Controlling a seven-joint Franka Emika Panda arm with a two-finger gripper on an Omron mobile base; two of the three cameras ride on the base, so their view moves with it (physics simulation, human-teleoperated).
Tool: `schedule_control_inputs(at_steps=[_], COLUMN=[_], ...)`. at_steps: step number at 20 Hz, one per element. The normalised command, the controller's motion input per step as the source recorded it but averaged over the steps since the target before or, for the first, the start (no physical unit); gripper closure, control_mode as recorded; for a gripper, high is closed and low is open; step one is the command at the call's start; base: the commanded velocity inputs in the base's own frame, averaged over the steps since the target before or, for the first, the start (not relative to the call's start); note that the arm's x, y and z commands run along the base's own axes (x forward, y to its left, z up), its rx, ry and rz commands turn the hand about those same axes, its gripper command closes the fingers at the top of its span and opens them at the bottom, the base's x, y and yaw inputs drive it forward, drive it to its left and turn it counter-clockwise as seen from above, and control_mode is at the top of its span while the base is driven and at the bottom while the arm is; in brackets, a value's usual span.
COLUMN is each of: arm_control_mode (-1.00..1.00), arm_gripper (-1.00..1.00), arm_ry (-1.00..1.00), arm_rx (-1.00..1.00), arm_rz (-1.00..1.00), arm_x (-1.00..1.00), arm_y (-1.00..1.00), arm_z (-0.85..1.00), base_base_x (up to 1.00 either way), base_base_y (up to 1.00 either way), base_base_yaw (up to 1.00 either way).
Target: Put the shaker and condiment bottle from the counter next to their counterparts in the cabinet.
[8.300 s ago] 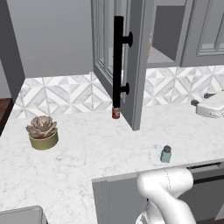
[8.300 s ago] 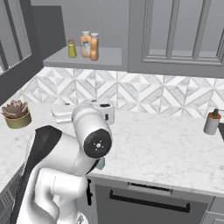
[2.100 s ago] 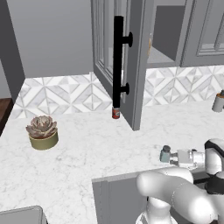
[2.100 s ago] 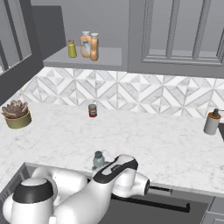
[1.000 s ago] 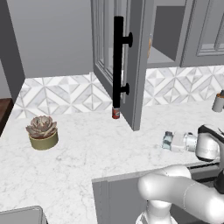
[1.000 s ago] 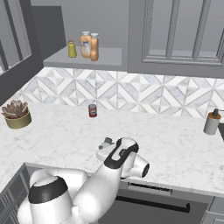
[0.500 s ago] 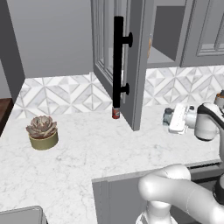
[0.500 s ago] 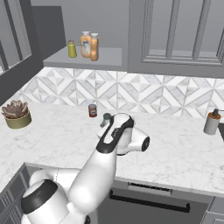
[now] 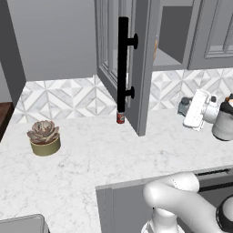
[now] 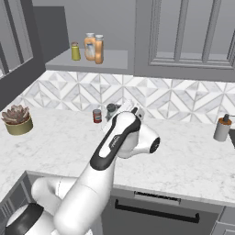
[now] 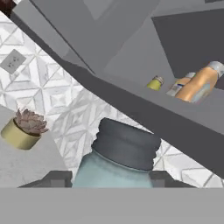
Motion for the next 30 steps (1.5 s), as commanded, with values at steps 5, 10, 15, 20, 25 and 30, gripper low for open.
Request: schedule_control_inputs(at_steps=[5, 10, 15, 20, 25, 30], arm_control_mode=[-1.00, -1.00, -1.00, -1.00, -1.00, -1.00], arm_gripper=[1.00, 1.00, 1.00, 1.00, 1.00, 1.00], arm_ry=[-0.26, -0.36, -0.20, -0.02, 0.07, 0.34], arm_rx=[-0.12, -0.23, -0.07, 0.00, 0.00, 0.00], arm_rz=[0.00, 0.03, 0.04, 0.07, 0.14, 0.21], arm_x=[-0.16, -0.30, -0.28, -0.26, -0.16, 0.01], arm_y=[0.02, 0.21, 0.27, 0.31, 0.57, 0.65], arm_z=[0.82, 0.75, 0.70, 0.71, 0.47, 0.53], base_base_x=[0.00, 0.00, 0.00, 0.00, 0.00, 0.00], base_base_y=[0.00, 0.00, 0.00, 0.00, 0.00, 0.00], base_base_yaw=[0.00, 0.00, 0.00, 0.00, 0.00, 0.00])
